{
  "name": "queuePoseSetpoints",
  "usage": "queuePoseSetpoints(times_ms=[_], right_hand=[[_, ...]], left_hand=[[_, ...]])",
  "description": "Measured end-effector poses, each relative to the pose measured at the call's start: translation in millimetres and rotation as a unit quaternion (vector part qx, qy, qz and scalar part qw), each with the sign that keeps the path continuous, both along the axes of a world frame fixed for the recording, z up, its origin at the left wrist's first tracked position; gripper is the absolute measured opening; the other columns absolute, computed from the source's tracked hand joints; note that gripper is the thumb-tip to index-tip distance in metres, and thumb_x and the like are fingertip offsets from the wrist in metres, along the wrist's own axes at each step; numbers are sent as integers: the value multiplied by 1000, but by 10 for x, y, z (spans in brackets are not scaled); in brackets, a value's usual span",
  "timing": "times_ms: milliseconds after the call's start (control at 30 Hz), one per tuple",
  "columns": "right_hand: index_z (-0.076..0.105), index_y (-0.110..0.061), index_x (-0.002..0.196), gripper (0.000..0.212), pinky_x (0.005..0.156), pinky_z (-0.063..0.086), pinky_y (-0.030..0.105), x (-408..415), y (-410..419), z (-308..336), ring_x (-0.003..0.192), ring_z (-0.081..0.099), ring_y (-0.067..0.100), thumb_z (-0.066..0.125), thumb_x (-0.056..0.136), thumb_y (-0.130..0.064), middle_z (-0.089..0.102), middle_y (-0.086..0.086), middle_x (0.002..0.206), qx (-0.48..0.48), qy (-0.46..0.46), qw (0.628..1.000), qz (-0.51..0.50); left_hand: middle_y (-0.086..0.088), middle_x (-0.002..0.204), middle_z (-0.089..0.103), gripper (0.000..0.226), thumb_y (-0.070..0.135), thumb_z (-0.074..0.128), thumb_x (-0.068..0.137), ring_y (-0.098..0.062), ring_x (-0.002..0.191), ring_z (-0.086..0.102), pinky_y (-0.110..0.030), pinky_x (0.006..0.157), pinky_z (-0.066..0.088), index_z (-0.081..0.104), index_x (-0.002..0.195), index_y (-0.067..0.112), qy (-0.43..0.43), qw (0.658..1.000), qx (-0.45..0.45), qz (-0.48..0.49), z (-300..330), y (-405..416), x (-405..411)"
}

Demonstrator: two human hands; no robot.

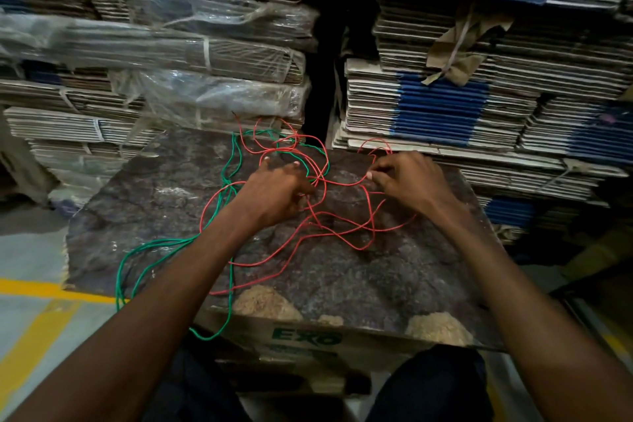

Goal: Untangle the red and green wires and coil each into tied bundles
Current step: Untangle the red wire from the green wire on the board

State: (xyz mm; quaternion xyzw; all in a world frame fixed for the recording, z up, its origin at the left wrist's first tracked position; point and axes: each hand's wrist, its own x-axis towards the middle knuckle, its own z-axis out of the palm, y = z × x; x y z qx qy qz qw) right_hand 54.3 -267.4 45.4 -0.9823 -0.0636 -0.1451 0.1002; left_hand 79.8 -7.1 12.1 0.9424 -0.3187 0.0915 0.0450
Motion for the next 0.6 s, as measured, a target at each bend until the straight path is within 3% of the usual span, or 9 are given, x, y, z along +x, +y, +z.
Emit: queuePoseSetpoints(times_ms=[167,267,367,467,533,600], right_hand=[[72,-32,100,19,71,53,35,-32,216,51,90,67,27,62,87,-43,74,-2,92,10,-74,997,20],[75,-29,93,14,68,53,29,-149,369,51,79,68,12,66,86,-37,75,-7,85,102,-97,988,66],[77,-27,89,13,65,51,25,-290,494,-9,68,65,0,70,85,-37,75,-11,79,210,-43,970,113],[77,-27,88,15,62,50,25,-397,539,-88,65,64,0,72,82,-41,74,-11,77,256,31,954,153],[77,-25,88,8,59,45,21,-432,538,-105,61,58,-3,75,82,-31,75,-6,77,302,52,937,166],[76,-28,88,7,59,43,22,-464,528,-55,60,54,-1,76,81,-25,74,-5,76,350,42,920,171]], left_hand=[[13,131,58,26,36,60,87,-14,124,53,-39,107,29,67,112,40,-21,999,-15,-19,17,20,60],[14,122,64,24,39,63,88,-16,114,60,-38,98,40,69,110,38,-38,996,-83,-23,90,71,49],[12,110,69,18,38,64,88,-17,103,65,-37,85,47,71,104,35,-64,987,-146,-33,193,131,-16],[12,103,71,16,40,64,88,-15,96,66,-23,68,38,72,100,36,-82,976,-198,-40,308,162,-93],[13,103,71,21,46,60,86,-16,98,66,-23,69,44,71,102,37,-68,971,-225,-39,363,158,-136],[15,106,71,27,52,55,84,-14,103,66,-34,74,53,68,105,41,-43,966,-255,-23,406,137,-185]])
